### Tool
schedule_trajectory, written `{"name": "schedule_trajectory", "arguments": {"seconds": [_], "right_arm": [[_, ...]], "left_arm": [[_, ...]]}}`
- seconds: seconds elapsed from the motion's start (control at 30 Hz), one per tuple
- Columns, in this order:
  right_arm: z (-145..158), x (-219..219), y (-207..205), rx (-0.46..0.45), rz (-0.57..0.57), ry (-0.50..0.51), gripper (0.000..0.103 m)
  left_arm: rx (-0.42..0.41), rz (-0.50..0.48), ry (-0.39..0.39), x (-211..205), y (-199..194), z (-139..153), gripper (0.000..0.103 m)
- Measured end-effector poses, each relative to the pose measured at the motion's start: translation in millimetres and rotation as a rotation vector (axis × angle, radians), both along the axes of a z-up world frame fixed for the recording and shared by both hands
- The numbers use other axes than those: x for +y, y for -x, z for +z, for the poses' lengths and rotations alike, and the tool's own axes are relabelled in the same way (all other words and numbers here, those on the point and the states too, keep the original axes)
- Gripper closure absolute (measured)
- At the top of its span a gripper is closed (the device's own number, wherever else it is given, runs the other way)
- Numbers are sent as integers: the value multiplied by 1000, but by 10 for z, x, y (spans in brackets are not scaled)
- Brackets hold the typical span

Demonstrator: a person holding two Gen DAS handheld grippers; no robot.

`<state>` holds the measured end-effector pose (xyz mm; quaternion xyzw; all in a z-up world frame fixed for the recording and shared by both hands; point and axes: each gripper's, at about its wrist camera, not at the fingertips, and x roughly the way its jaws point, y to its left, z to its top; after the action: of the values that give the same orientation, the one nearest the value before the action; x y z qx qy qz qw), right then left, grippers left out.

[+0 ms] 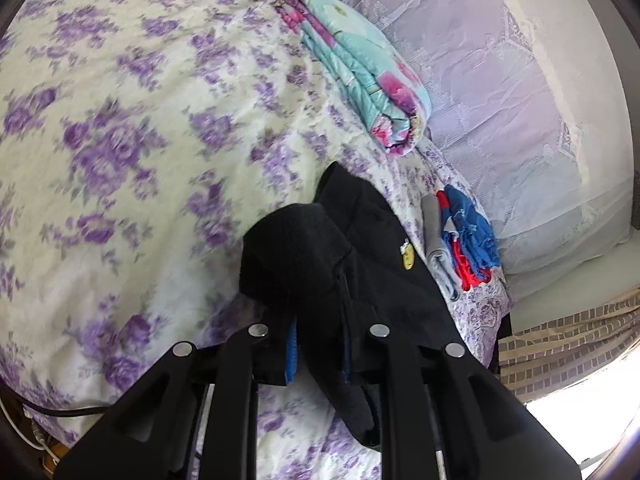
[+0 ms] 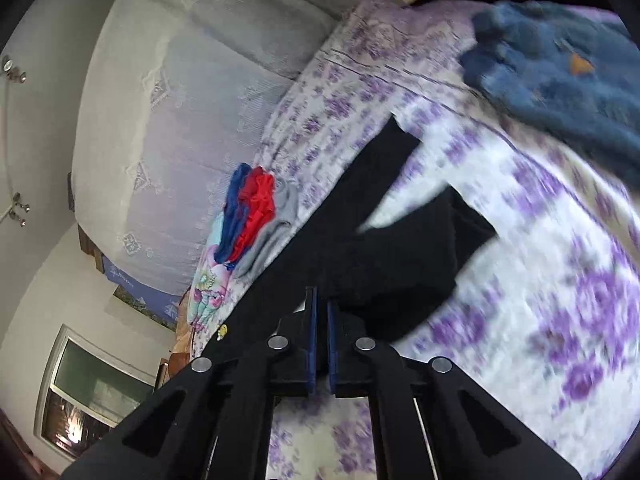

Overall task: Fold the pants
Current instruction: 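Lay the cuff along the folded pants with the right tool and open both tools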

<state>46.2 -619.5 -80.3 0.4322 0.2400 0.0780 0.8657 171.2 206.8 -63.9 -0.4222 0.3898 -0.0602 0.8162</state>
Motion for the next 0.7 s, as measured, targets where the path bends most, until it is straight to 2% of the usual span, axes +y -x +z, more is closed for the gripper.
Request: {"name": "schedule_trajectory", "arguments": {"seconds": [0.13, 0.2, 0.23, 0.27, 0.33, 0.43, 0.5, 0.53, 0.6, 0.63, 0.7], "right_arm": [[665, 26, -61, -102, 11, 90, 100], [831, -6, 46, -129, 0, 122, 100], [821, -27, 131, -121, -10, 135, 100], [739, -59, 211, -93, -19, 137, 100], [398, -133, 328, -7, -26, 110, 100], [-384, -227, 492, 140, -40, -10, 100], [-746, -273, 620, 194, -71, -74, 100], [-819, -297, 683, 186, -81, -100, 100], [-768, -317, 775, 156, -94, -98, 100], [-695, -308, 788, 143, -92, -79, 100], [-546, -278, 784, 129, -83, -32, 100]], "left_arm": [[-132, -19, -8, -39, -48, 532, 88], [-181, -27, -20, -46, 34, 697, 88], [-190, -31, -21, -45, 77, 712, 88], [-187, -37, -24, -41, 122, 681, 88], [-127, -42, -25, -5, 199, 440, 88], [15, -49, 28, 54, 272, -149, 88], [83, -34, 66, 103, 339, -461, 88], [91, -33, 104, 134, 380, -558, 88], [79, -26, 157, 200, 441, -598, 88], [73, -28, 163, 212, 443, -569, 88], [63, -39, 126, 176, 439, -464, 88]]}}
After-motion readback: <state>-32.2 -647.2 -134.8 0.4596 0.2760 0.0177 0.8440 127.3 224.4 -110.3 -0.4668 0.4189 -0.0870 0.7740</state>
